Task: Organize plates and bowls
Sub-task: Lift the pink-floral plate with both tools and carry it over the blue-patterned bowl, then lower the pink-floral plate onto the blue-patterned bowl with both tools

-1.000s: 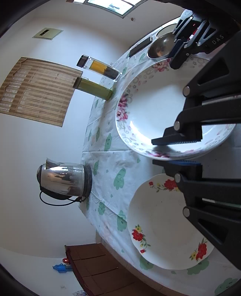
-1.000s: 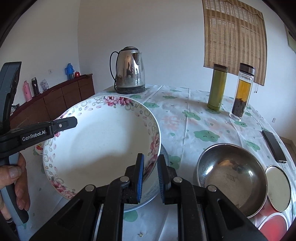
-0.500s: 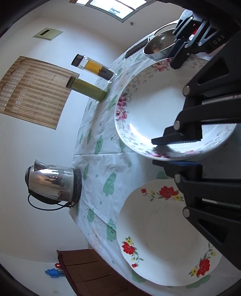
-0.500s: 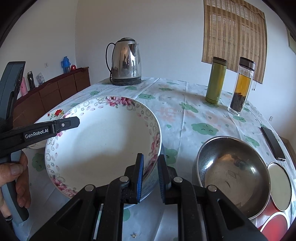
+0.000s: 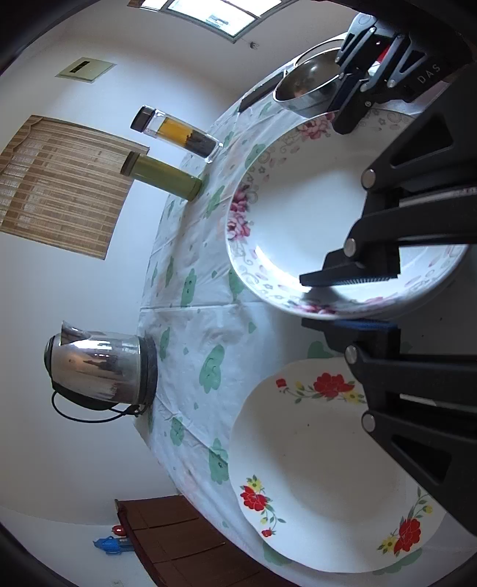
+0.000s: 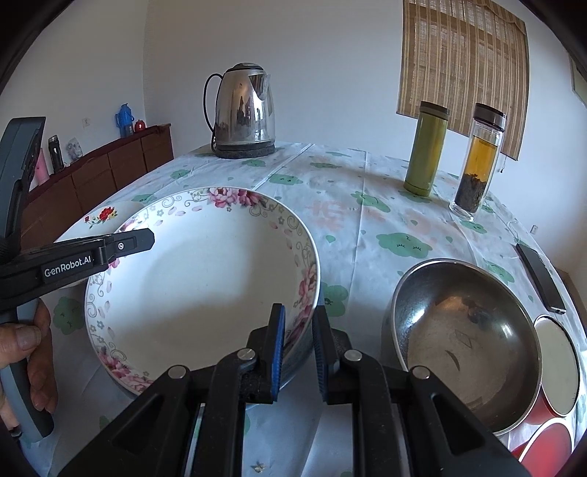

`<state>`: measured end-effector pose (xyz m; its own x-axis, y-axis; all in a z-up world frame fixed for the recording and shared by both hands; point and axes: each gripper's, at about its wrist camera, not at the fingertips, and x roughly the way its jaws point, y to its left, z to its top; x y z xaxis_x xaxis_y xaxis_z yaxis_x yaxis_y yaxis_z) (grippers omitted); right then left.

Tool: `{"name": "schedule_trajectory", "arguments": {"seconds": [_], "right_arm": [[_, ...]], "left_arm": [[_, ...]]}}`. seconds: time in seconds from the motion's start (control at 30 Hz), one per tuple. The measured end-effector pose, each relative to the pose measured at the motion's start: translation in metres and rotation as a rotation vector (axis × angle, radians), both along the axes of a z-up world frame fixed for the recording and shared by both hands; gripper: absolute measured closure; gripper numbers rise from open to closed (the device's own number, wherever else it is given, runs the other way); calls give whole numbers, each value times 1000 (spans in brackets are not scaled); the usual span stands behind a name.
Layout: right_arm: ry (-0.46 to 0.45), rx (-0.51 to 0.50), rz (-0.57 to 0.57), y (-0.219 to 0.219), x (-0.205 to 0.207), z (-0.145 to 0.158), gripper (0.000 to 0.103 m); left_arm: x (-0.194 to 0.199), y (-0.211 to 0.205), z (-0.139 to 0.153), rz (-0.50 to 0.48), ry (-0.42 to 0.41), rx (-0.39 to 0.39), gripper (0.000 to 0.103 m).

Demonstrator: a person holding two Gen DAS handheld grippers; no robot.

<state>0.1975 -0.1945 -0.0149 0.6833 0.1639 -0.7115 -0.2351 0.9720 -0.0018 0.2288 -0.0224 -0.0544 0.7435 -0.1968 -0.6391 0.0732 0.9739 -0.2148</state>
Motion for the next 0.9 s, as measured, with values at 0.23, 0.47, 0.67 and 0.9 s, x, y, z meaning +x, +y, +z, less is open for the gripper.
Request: {"name": "schedule_trajectory", "arguments": {"seconds": [0.23, 0.47, 0.67, 0.9], "right_arm": [[-1, -5, 0, 0, -1, 0, 87], [6, -16, 4, -2, -3, -1, 86], [8, -21, 9, -2, -4, -1, 86], [8, -22, 9, -2, -4, -1, 86]], "left_arm": [[-1, -3, -1, -9, -20, 42, 89], [-2, -6, 0, -39, -20, 68, 89], [-3, -9, 0, -46, -20, 112, 89], [-4, -12, 0, -44, -22, 132, 89]]}}
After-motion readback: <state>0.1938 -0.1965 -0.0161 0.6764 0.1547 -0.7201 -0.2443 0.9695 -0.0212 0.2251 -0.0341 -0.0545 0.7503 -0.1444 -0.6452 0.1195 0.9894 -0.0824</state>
